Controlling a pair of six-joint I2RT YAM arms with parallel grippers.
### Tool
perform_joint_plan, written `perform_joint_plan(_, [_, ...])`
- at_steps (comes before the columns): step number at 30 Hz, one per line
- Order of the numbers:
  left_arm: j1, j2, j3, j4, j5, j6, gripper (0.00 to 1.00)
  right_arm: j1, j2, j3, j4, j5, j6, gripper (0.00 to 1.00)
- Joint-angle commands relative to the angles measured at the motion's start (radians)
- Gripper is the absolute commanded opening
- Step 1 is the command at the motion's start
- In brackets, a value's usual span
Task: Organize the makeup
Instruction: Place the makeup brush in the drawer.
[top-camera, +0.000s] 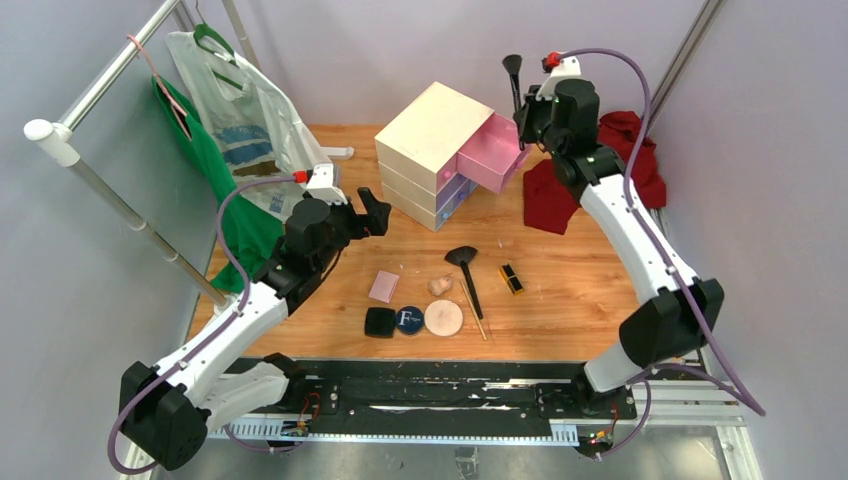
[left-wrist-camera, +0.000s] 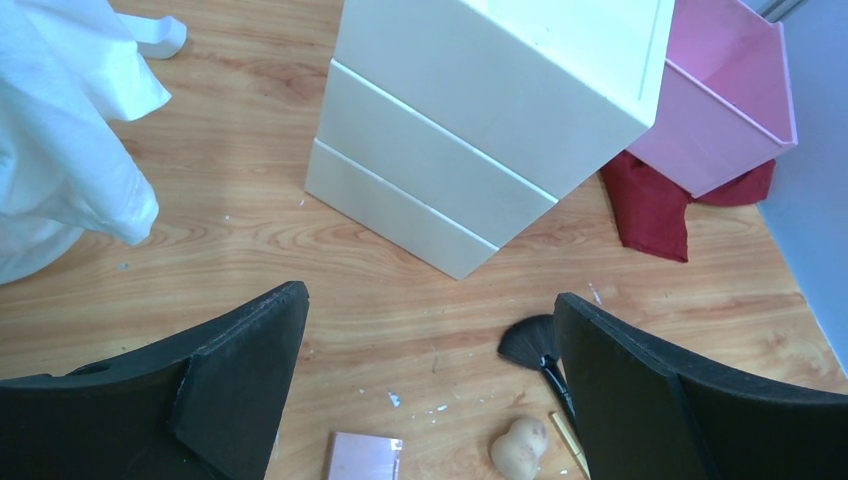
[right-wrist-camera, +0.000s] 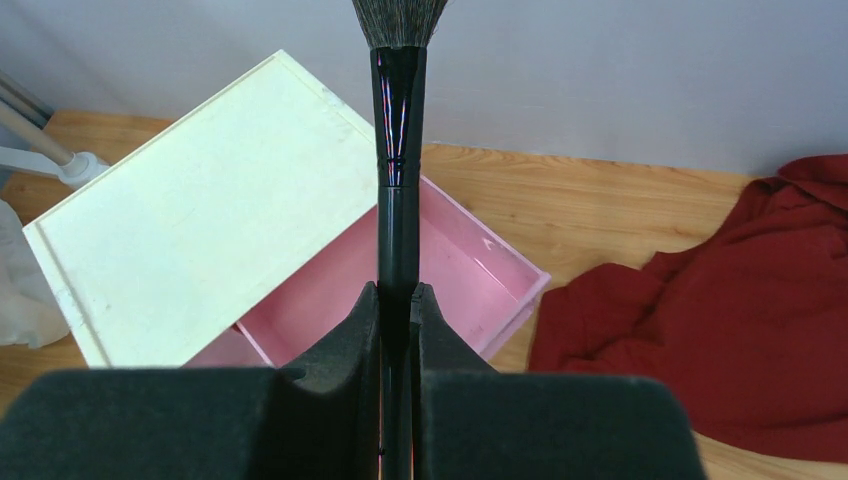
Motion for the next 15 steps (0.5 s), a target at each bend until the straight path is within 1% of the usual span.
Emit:
perform_joint_plan(1, [-0.006,-0.012,-0.010,0.025,0.012,-0.003,0.98,-0.013,0.092,0.076,0.032,-0.050,0.030,0.01])
perform_joint_plan(7, [-0.006,-0.005,-0.010,0.026,0.008,-0.001,0.98,-0.011,0.179,0.094,0.064,-0.070,0.056,0.01])
perform_joint_plan(15, [-0.006,0.006,-0.008,0.027,0.005,0.001,0.98,-0.011,0.236,0.091,0.083,-0.083,0.056,0.01])
